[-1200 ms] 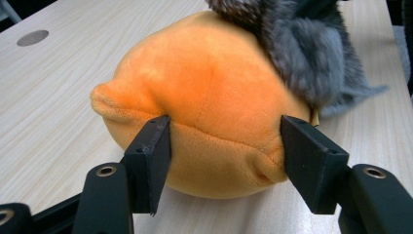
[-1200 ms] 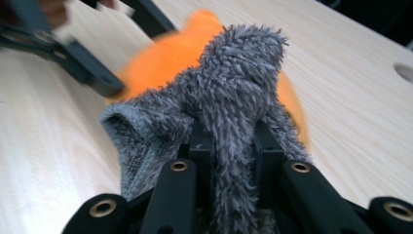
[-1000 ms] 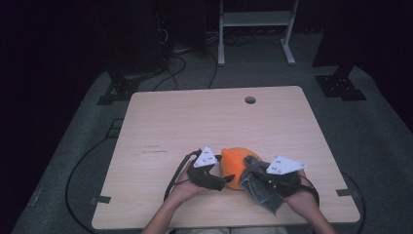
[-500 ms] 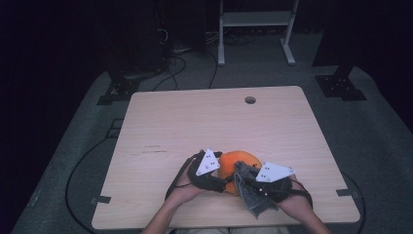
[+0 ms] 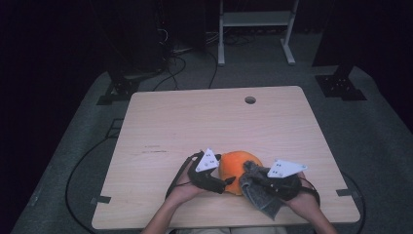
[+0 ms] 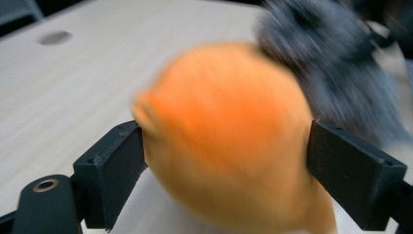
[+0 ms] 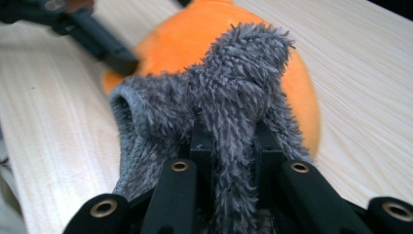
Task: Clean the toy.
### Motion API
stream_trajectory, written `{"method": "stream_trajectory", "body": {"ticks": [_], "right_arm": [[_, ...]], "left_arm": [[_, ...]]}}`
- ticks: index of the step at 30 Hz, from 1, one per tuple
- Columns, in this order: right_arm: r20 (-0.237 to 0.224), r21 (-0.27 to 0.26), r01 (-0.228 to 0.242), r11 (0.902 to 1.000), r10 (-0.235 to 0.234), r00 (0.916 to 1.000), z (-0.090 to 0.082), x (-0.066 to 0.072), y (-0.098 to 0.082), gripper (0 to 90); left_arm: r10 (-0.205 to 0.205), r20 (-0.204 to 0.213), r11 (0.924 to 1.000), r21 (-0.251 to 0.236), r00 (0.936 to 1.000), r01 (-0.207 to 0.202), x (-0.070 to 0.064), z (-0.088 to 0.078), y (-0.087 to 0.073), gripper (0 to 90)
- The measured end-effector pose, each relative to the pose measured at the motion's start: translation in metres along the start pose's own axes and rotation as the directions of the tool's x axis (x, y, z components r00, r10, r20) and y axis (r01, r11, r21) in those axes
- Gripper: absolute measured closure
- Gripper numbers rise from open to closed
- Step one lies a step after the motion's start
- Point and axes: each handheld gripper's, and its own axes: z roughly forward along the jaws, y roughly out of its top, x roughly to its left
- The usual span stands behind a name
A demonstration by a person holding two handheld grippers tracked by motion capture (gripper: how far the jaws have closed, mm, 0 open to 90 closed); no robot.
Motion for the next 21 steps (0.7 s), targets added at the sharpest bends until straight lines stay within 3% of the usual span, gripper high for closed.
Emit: {"method": "stream_trajectory", "body": {"ticks": [2, 3, 5, 7, 8, 10, 11, 12, 13, 14, 15, 16, 17, 18, 19, 21], "right_arm": [[-0.003, 0.000, 0.011, 0.9999, -0.011, 0.9999, 0.001, 0.002, 0.001, 75.0], [-0.003, 0.006, 0.022, 0.9997, -0.022, 0.9998, 0.000, 0.000, 0.000, 75.0], [0.007, 0.017, -0.001, 0.9998, 0.001, 1.0000, -0.002, -0.009, -0.003, 75.1], [0.054, 0.047, -0.027, 0.9985, 0.025, 0.9982, -0.004, -0.021, -0.010, 75.0], [0.054, 0.047, -0.027, 0.9985, 0.025, 0.9982, -0.004, -0.021, -0.010, 75.0], [0.066, 0.049, -0.079, 0.9956, 0.076, 0.9950, -0.006, -0.031, -0.016, 75.0], [0.087, 0.045, -0.074, 0.9963, 0.070, 0.9938, -0.009, -0.032, -0.015, 75.0], [0.087, 0.038, -0.068, 0.9970, 0.064, 0.9942, -0.009, -0.030, -0.013, 75.1], [0.089, 0.033, -0.063, 0.9975, 0.060, 0.9942, -0.009, -0.028, -0.011, 75.1], [0.083, 0.029, -0.051, 0.9983, 0.049, 0.9953, -0.008, -0.025, -0.010, 75.1], [0.069, 0.021, -0.046, 0.9987, 0.045, 0.9967, -0.008, -0.023, -0.009, 75.2], [0.069, 0.021, -0.046, 0.9987, 0.045, 0.9967, -0.008, -0.023, -0.009, 75.2], [0.035, 0.003, -0.035, 0.9994, 0.035, 0.9988, -0.006, -0.019, -0.007, 75.0], [0.032, -0.001, -0.029, 0.9996, 0.029, 0.9991, -0.006, -0.018, -0.007, 75.0], [0.026, 0.004, -0.027, 0.9996, 0.027, 0.9993, -0.005, -0.019, -0.007, 74.8], [0.025, 0.017, -0.039, 0.9991, 0.038, 0.9990, -0.004, -0.022, -0.010, 74.6]], "left_arm": [[-0.003, -0.005, 0.9998, 0.019, 1.0000, 0.004, 0.001, 0.001, -0.001, 16.0], [-0.007, -0.008, 0.9995, 0.031, 0.9999, 0.007, 0.001, 0.002, -0.004, 21.2], [0.008, -0.019, 0.9987, 0.051, 0.9998, -0.007, 0.001, 0.002, -0.005, 23.1], [0.011, -0.015, 0.9980, 0.063, 0.9998, -0.010, 0.002, 0.002, -0.006, 24.1], [0.011, -0.015, 0.9980, 0.063, 0.9998, -0.010, 0.002, 0.002, -0.006, 24.2], [0.014, -0.006, 0.9979, 0.063, 0.9999, -0.013, 0.003, 0.001, -0.006, 24.1], [0.008, 0.004, 0.9982, 0.060, 1.0000, -0.008, 0.003, 0.000, -0.005, 20.8], [-0.007, 0.026, 0.9996, 0.028, 0.9997, 0.006, 0.007, -0.004, -0.002, 17.7], [-0.007, 0.026, 0.9996, 0.028, 0.9997, 0.006, 0.007, -0.004, -0.002, 15.1], [-0.049, 0.014, 0.9980, -0.039, 0.9987, 0.050, 0.012, -0.009, 0.001, 13.7], [-0.081, 0.014, 0.9946, -0.063, 0.9966, 0.082, 0.014, -0.010, 0.002, 13.7], [-0.081, 0.014, 0.9946, -0.063, 0.9966, 0.082, 0.014, -0.010, 0.002, 13.8], [-0.089, 0.005, 0.9959, -0.017, 0.9960, 0.089, 0.015, -0.007, 0.002, 15.1], [-0.089, 0.005, 0.9959, -0.017, 0.9960, 0.089, 0.015, -0.007, 0.002, 15.5], [-0.074, 0.012, 0.9970, 0.024, 0.9972, 0.073, 0.013, -0.002, -0.002, 15.9], [-0.075, 0.020, 0.9971, 0.015, 0.9970, 0.074, 0.013, -0.001, -0.004, 17.7]]}}
